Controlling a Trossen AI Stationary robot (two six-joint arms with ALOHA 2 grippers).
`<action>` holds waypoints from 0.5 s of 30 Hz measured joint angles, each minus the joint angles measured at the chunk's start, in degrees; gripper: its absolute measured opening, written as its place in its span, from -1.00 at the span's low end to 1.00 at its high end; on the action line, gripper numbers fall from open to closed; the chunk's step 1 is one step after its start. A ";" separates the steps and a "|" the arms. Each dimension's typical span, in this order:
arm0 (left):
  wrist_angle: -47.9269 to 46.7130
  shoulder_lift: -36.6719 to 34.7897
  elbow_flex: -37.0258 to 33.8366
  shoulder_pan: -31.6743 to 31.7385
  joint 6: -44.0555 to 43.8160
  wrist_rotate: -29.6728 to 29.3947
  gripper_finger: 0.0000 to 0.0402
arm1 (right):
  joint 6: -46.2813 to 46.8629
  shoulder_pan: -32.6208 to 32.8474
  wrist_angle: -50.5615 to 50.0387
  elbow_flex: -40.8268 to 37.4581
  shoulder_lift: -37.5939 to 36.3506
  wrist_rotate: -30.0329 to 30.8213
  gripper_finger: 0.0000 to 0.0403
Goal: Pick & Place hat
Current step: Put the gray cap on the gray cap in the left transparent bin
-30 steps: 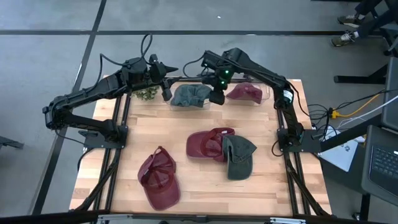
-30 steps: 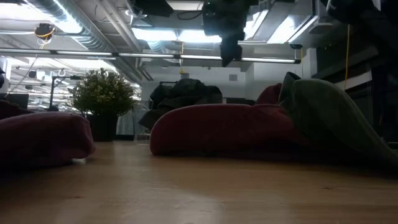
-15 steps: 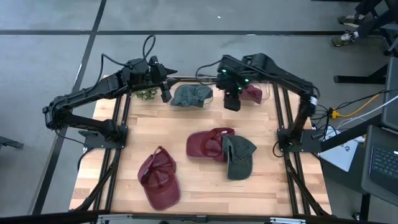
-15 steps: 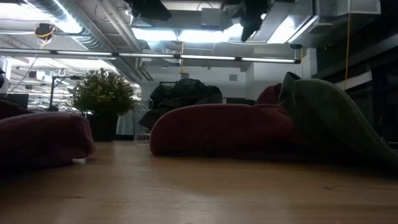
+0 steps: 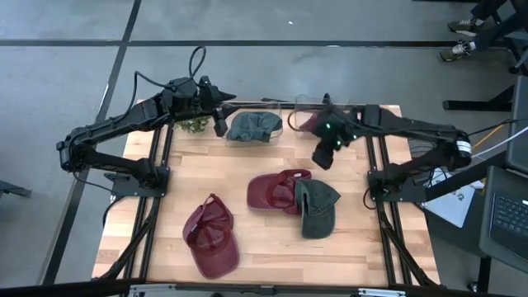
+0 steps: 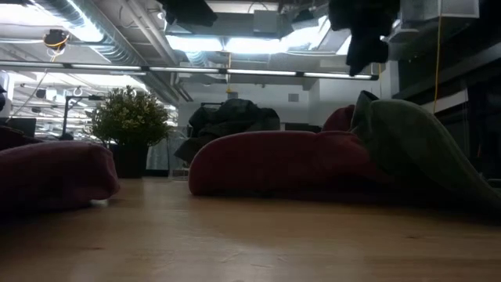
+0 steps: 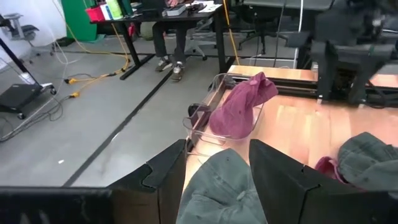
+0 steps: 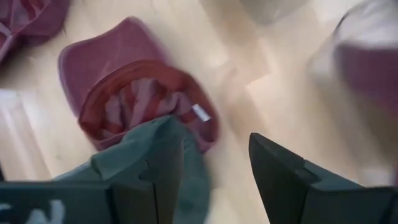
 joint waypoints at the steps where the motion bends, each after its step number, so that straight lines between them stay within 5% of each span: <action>1: 0.00 0.00 0.00 0.00 -0.16 0.14 -0.15 | 2.39 1.06 0.90 -1.68 -0.83 0.02 -0.10; 15: -0.92 0.00 0.00 -0.05 -8.75 7.78 -0.15 | 29.05 16.42 7.90 -8.26 -1.20 6.80 -0.10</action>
